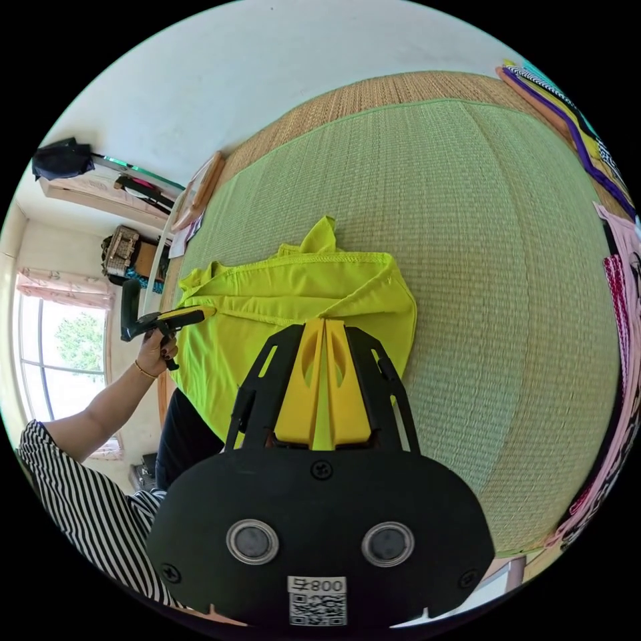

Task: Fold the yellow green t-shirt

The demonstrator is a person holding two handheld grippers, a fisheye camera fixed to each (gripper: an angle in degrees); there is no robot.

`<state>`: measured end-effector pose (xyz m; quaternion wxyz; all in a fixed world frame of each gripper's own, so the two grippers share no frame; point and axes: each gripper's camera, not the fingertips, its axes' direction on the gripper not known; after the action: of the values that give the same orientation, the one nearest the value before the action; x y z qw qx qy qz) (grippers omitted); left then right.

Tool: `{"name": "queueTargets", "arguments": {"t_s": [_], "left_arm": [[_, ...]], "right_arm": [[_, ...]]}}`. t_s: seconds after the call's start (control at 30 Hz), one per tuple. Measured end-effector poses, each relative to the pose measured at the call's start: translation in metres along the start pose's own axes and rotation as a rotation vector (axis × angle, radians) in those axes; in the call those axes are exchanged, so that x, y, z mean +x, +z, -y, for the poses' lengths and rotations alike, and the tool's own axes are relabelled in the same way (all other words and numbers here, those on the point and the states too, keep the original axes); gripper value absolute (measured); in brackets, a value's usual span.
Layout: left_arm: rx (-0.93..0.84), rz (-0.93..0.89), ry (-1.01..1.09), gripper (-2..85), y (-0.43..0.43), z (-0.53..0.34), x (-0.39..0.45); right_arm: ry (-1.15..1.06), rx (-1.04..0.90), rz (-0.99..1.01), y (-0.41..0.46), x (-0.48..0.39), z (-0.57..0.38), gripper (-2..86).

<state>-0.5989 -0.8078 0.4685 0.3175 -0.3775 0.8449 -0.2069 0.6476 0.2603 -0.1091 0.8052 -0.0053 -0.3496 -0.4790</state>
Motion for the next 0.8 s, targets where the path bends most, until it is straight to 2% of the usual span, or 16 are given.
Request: {"name": "queueTargets", "arguments": {"t_s": [0.4,0.57,0.8], "left_arm": [[0.105,0.071,0.002,0.2,-0.016,0.037,0.010],[0.165,0.036,0.009,0.2,-0.026,0.017,0.018],[0.044,0.142,-0.002,0.3,-0.010,-0.023,0.012]], "right_arm": [[0.014,0.083,0.029,0.022,0.033,0.042,0.0],[-0.015,0.100,0.047,0.031,0.037,0.038,0.0],[-0.100,0.027,0.093,0.085,0.024,0.024,0.0]]}}
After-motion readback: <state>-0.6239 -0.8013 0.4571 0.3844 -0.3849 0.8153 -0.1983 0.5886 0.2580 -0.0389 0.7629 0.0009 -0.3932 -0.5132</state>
